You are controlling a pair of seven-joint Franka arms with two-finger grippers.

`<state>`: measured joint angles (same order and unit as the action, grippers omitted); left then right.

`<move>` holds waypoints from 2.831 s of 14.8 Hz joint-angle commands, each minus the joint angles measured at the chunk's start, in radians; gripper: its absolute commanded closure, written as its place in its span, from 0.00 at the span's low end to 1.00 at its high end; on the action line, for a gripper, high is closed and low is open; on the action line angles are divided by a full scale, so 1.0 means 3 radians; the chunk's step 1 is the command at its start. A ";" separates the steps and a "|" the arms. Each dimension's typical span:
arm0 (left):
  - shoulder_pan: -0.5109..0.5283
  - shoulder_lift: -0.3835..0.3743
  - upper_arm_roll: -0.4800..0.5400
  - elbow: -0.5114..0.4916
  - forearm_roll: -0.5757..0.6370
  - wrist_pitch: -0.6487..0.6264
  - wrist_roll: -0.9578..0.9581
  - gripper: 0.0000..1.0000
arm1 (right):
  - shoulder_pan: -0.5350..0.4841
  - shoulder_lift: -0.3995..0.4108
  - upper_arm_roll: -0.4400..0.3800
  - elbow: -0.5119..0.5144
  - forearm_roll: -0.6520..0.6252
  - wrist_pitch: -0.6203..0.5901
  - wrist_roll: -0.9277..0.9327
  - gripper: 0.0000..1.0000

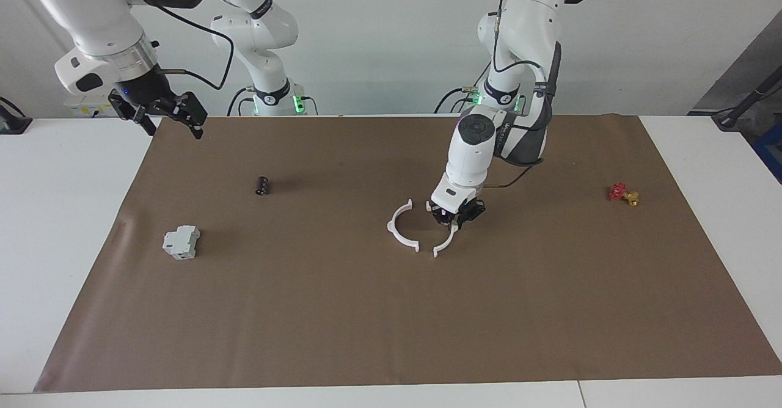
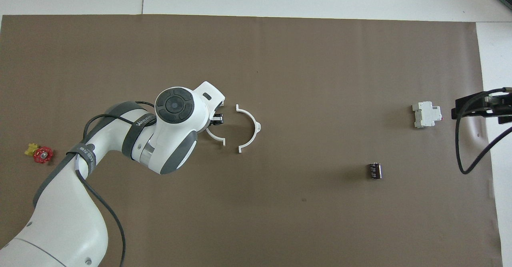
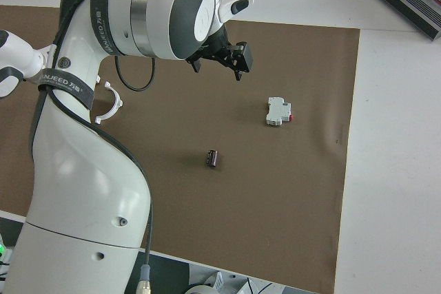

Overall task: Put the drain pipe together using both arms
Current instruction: 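Move the held half-ring toward the placed half-ring, joining their ends, then press the half-ring onto the other half with the left gripper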

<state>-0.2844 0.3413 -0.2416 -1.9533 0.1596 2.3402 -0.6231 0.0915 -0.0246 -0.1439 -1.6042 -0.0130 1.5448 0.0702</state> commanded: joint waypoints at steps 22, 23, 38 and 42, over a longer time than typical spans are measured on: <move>-0.0116 -0.0110 -0.0064 -0.0228 0.0020 0.0217 -0.0301 1.00 | 0.0002 -0.0082 -0.0001 -0.0093 0.0012 0.0035 0.0032 0.00; -0.0116 -0.0110 -0.0064 -0.0228 0.0020 0.0222 -0.0301 1.00 | 0.0007 -0.0082 -0.0001 -0.0093 0.0012 0.0035 0.0032 0.00; -0.0095 -0.0110 -0.0064 -0.0218 0.0020 0.0222 -0.0296 0.52 | 0.0002 -0.0082 -0.0001 -0.0093 0.0012 0.0035 0.0032 0.00; -0.0085 -0.0110 -0.0064 -0.0213 0.0020 0.0217 -0.0290 0.39 | 0.0002 -0.0082 -0.0001 -0.0093 0.0012 0.0035 0.0037 0.00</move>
<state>-0.3083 0.3371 -0.2679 -1.9880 0.1597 2.3900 -0.6970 0.0915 -0.0246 -0.1439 -1.6042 -0.0130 1.5448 0.0702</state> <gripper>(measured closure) 0.449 0.000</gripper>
